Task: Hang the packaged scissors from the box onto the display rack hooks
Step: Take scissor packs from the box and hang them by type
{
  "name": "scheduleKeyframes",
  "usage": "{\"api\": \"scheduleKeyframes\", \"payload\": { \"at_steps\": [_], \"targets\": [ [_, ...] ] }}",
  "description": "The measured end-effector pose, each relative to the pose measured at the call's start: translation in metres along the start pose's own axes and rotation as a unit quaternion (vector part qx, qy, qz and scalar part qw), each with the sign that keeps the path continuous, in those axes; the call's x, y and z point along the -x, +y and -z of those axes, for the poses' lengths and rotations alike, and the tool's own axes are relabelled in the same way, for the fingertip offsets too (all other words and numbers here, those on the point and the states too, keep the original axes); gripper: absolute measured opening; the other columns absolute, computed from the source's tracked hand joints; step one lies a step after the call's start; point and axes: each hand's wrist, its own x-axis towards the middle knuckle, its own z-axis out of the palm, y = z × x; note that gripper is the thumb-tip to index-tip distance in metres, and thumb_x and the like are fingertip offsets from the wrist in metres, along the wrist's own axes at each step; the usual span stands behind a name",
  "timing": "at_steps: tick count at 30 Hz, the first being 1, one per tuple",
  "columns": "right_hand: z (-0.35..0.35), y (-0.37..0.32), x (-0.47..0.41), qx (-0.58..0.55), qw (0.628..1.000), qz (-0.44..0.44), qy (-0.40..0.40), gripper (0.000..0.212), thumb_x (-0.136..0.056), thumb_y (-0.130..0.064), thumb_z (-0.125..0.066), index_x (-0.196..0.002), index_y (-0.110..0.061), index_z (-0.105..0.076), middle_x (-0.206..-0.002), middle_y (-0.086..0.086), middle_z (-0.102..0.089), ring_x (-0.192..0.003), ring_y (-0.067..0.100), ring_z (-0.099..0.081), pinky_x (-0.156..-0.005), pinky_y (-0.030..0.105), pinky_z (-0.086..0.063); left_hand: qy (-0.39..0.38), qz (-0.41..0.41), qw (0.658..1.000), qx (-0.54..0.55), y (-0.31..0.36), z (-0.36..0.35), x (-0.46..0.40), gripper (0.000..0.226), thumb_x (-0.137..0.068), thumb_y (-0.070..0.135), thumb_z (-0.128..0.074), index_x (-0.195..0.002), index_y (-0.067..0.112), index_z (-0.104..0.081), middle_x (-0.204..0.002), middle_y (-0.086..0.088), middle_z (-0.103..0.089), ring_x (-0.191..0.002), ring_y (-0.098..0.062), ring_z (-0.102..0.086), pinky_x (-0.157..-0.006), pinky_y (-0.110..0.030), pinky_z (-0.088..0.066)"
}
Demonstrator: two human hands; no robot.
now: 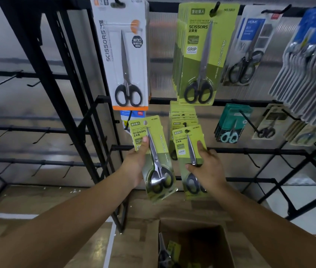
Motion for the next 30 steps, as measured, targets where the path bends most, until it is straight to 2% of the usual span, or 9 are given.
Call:
{"api": "scheduleKeyframes", "payload": {
  "at_steps": [3,6,10,15,17,19,23,27,30],
  "targets": [
    [0.007,-0.016,-0.021,0.001,0.998,-0.040,-0.045,0.079,-0.088,-0.033,-0.062,-0.150,-0.020,-0.014,-0.139,0.016,-0.034,-0.123,0.031,-0.043,-0.096,0.030,-0.038,-0.019,-0.008,1.000,0.015,0.003,0.001,0.006,0.069,-0.080,0.060,-0.055,-0.131,0.014,-0.051,-0.128,-0.011,-0.059,-0.115,-0.031,-0.057,-0.097,-0.044,-0.045],
    [0.016,-0.039,-0.035,0.060,0.995,-0.051,-0.057,0.060,-0.094,-0.038,-0.048,-0.145,-0.016,-0.027,-0.156,0.006,-0.004,-0.139,0.032,-0.015,-0.108,0.039,-0.025,-0.029,-0.012,0.999,0.036,0.006,0.007,0.010,0.052,-0.083,0.054,-0.057,-0.116,0.014,-0.061,-0.109,-0.010,-0.069,-0.094,-0.027,-0.067,-0.081,-0.041,-0.054],
    [0.016,-0.054,-0.022,-0.135,0.990,-0.018,-0.024,0.061,-0.085,-0.043,-0.062,-0.135,-0.012,-0.045,-0.148,0.006,-0.017,-0.133,0.023,-0.027,-0.096,0.016,-0.022,-0.044,-0.017,0.995,0.090,0.007,0.014,0.014,0.032,-0.084,0.045,-0.062,-0.092,0.014,-0.065,-0.075,-0.003,-0.074,-0.062,-0.016,-0.071,-0.050,-0.027,-0.052],
    [0.006,-0.055,0.000,-0.208,0.976,-0.054,-0.032,0.084,-0.079,-0.050,-0.065,-0.146,-0.016,-0.027,-0.154,0.001,0.000,-0.139,0.021,-0.020,-0.095,0.018,-0.022,-0.075,0.008,0.991,0.110,0.006,0.003,0.022,0.050,-0.081,0.043,-0.065,-0.118,0.010,-0.061,-0.108,-0.011,-0.070,-0.087,-0.023,-0.068,-0.060,-0.034,-0.053],
    [0.002,-0.056,0.007,-0.239,0.970,-0.040,-0.010,0.075,-0.081,-0.048,-0.064,-0.142,-0.016,-0.036,-0.149,0.005,-0.021,-0.134,0.019,-0.030,-0.096,0.017,-0.025,-0.079,0.012,0.992,0.100,0.004,-0.003,0.025,0.052,-0.080,0.044,-0.066,-0.119,0.010,-0.060,-0.102,-0.008,-0.070,-0.080,-0.018,-0.068,-0.051,-0.029,-0.054],
    [0.000,-0.056,0.014,-0.281,0.959,-0.026,-0.009,0.063,-0.080,-0.039,-0.069,-0.134,-0.017,-0.046,-0.122,0.004,-0.052,-0.115,0.017,-0.051,-0.085,0.014,-0.040,-0.098,0.021,0.991,0.091,0.002,-0.008,0.027,0.055,-0.078,0.045,-0.065,-0.120,0.009,-0.060,-0.105,-0.011,-0.070,-0.080,-0.019,-0.069,-0.050,-0.028,-0.054],
    [0.004,-0.052,0.019,-0.325,0.945,-0.022,-0.015,0.075,-0.081,-0.013,-0.071,-0.143,-0.028,-0.032,-0.086,0.007,-0.060,-0.083,0.015,-0.060,-0.075,0.018,-0.048,-0.138,0.029,0.988,0.070,0.002,-0.009,0.030,0.064,-0.069,0.048,-0.064,-0.119,0.008,-0.059,-0.111,-0.013,-0.068,-0.089,-0.023,-0.068,-0.061,-0.033,-0.053],
    [0.009,-0.044,0.018,-0.316,0.948,-0.020,0.030,0.076,-0.085,-0.009,-0.066,-0.144,-0.036,-0.027,-0.071,0.001,-0.047,-0.063,0.006,-0.044,-0.058,0.002,-0.037,-0.185,0.024,0.982,0.045,0.001,-0.004,0.032,0.019,-0.093,0.017,-0.052,-0.108,0.008,-0.060,-0.090,-0.007,-0.069,-0.079,-0.021,-0.065,-0.071,-0.034,-0.049],
    [0.013,-0.038,0.019,-0.280,0.958,-0.027,0.060,0.068,-0.087,-0.007,-0.062,-0.144,-0.030,-0.032,-0.080,0.018,-0.054,-0.070,0.018,-0.052,-0.061,-0.002,-0.037,-0.155,0.018,0.987,0.048,-0.001,0.001,0.030,0.020,-0.092,0.000,-0.044,-0.103,0.007,-0.060,-0.096,-0.010,-0.065,-0.084,-0.026,-0.062,-0.079,-0.036,-0.049]
  ]
}}
